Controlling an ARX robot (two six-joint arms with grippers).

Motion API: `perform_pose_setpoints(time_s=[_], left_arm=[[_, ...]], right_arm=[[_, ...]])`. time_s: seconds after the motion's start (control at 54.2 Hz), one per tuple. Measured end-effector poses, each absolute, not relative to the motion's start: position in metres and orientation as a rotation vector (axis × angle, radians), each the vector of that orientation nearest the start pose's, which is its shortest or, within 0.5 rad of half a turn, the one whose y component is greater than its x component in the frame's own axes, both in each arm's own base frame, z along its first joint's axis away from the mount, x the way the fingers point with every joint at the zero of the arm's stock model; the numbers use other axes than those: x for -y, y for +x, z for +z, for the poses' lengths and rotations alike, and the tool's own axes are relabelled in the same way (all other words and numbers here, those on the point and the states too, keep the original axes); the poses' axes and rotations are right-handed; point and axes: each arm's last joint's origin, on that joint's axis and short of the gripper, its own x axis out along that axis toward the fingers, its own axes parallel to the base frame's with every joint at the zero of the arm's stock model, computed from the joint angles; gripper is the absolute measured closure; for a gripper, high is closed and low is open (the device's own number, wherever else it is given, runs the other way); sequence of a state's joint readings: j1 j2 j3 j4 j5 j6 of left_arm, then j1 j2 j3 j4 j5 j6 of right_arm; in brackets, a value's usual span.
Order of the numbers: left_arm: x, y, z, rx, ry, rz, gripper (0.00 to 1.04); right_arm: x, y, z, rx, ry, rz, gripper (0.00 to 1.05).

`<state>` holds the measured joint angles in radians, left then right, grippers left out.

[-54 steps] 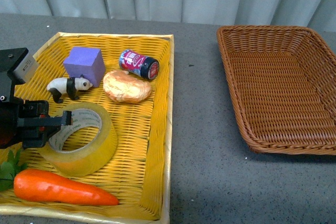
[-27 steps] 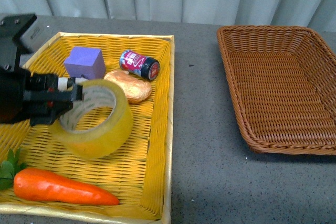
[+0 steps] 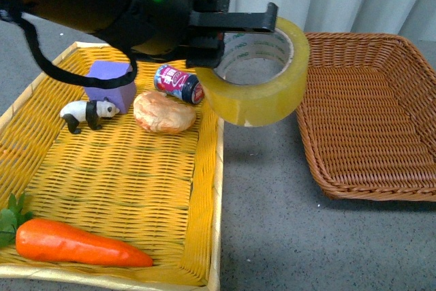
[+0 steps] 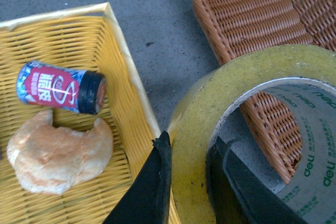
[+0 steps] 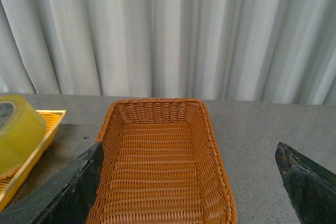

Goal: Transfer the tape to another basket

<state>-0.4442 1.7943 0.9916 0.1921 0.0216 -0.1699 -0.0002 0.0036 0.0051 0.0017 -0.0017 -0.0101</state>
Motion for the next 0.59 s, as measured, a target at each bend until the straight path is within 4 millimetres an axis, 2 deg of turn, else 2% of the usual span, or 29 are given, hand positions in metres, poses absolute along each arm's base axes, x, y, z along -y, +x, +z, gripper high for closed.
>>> perform_pose_setpoints(time_s=[0.092, 0.185, 0.591], left_arm=[[0.176, 0.342, 0.173, -0.625, -0.021, -0.415, 0.88], [0.182, 0.347, 0.175, -0.614, -0.020, -0.418, 0.88], [0.182, 0.352, 0.177, -0.605, -0.017, -0.407, 0.88]], right_arm=[[0.000, 0.098, 0.165, 0.003, -0.010, 0.002, 0.09], [0.000, 0.098, 0.165, 0.003, -0.010, 0.002, 0.09], [0.000, 0.098, 0.165, 0.000, -0.010, -0.002, 0.09]])
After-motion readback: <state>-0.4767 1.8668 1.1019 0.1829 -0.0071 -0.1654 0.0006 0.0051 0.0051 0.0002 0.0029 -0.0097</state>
